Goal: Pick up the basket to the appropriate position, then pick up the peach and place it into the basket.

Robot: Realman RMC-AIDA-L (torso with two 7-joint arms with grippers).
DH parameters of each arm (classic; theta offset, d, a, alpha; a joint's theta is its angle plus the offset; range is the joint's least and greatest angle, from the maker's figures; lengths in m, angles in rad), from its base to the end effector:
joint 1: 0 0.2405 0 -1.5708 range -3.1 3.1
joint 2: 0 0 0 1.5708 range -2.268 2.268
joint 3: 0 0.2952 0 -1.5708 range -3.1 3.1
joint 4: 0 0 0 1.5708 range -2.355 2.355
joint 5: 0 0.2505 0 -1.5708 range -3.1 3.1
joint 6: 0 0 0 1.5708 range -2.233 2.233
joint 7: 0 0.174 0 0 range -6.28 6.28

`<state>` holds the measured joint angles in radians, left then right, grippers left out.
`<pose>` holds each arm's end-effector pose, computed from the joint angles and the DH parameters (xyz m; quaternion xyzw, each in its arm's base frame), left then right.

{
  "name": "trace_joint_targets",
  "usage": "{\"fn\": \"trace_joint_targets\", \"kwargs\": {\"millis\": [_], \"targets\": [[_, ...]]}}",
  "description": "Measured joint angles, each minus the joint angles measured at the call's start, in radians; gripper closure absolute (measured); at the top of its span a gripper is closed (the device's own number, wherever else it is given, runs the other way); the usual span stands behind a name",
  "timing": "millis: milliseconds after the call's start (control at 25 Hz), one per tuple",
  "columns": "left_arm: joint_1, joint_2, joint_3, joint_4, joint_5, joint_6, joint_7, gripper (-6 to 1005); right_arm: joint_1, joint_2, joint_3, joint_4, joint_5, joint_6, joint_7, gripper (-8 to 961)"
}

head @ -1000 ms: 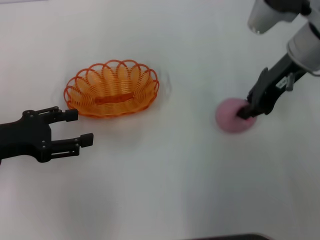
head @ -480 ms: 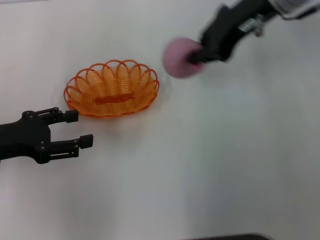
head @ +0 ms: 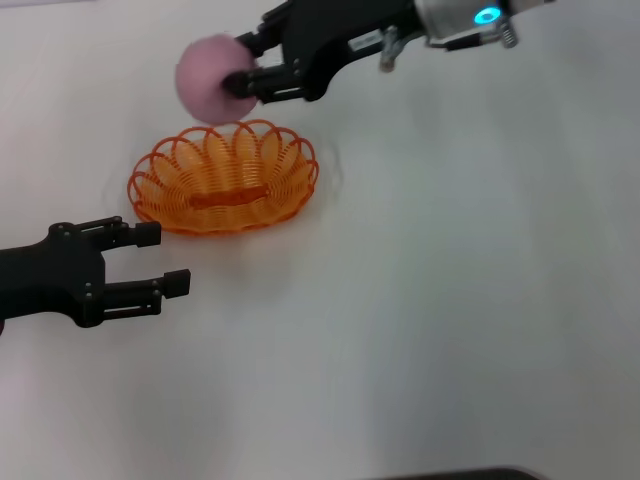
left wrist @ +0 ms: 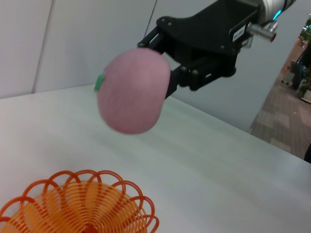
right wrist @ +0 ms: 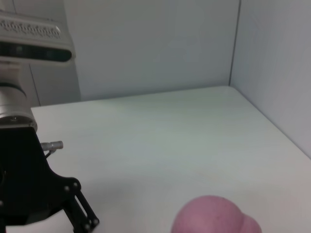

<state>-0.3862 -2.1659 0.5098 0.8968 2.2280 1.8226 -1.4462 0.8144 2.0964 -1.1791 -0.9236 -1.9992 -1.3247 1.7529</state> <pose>-0.3360 0.3137 -0.0259 -0.9363 -0.2610 -0.2183 0.0875 0.1183 0.4685 -0.0838 -0.9866 0.0689 0.1184 0.0884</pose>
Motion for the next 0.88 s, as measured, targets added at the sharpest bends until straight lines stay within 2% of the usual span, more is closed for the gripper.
{"fn": "trace_joint_targets", "kwargs": {"millis": [160,360,520,600,720,880], "targets": [[0.0,0.0,-0.002,-0.001,0.001,0.0,-0.005,198,0.008,0.0,-0.018,0.029,0.039,0.032,-0.028,515],[-0.003,0.001,0.002,0.0,0.013,-0.003,-0.013,199,0.002,-0.001,-0.023,0.024,0.079,0.036,-0.037,275],[-0.003,0.001,-0.004,0.002,0.016,-0.004,-0.014,199,-0.019,-0.002,-0.017,0.016,0.088,0.034,-0.037,139],[-0.003,0.002,-0.006,0.002,0.013,-0.006,-0.014,199,-0.045,-0.004,-0.01,0.012,0.108,0.031,-0.037,71],[-0.003,0.002,-0.022,0.003,0.007,-0.009,-0.014,199,-0.109,-0.008,-0.005,-0.02,0.146,0.008,-0.038,57],[-0.006,0.004,-0.052,0.004,0.002,-0.011,-0.013,200,-0.248,-0.009,0.03,-0.114,0.22,-0.073,-0.065,37]]}}
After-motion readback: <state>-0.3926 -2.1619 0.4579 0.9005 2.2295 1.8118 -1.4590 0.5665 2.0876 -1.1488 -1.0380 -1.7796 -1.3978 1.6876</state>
